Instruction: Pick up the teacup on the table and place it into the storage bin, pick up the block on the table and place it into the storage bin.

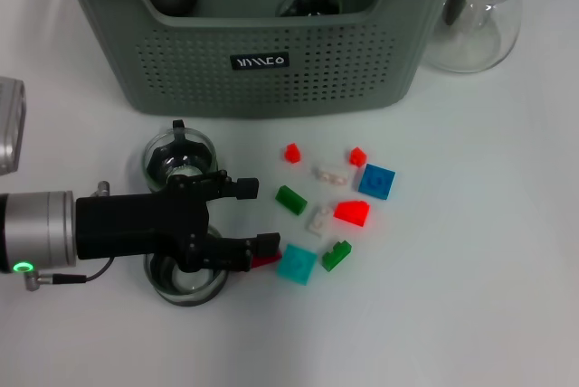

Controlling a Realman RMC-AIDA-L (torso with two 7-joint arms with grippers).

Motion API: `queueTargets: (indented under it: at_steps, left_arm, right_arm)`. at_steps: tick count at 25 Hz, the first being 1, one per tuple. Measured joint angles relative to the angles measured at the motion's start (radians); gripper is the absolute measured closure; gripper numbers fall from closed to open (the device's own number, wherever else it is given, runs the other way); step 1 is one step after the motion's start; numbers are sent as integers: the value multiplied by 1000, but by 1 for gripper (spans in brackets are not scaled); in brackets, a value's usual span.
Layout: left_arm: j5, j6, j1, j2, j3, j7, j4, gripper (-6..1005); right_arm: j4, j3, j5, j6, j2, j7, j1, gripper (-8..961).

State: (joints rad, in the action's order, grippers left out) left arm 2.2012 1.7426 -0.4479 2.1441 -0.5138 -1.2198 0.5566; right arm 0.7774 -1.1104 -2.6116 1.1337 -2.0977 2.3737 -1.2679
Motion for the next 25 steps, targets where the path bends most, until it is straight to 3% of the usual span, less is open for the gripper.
queueTargets:
  at_steps: [4,12,18,25]
  left_arm:
    - [0,2,0,-2,0,-3,1,111]
    - [0,15,2,-12,11,-4,6,110]
    - [0,22,2,-17,11,-6,22,110]
    - [0,42,19,-31,10,-83,130,110]
  right_arm:
    - [136,1,31,40,0,14,51,254]
    - [440,8,238,158,19,1,221,178]
    - [534,25,473,275,55,-76,347,121]
    - [606,87,751,488,54,-253,507,24]
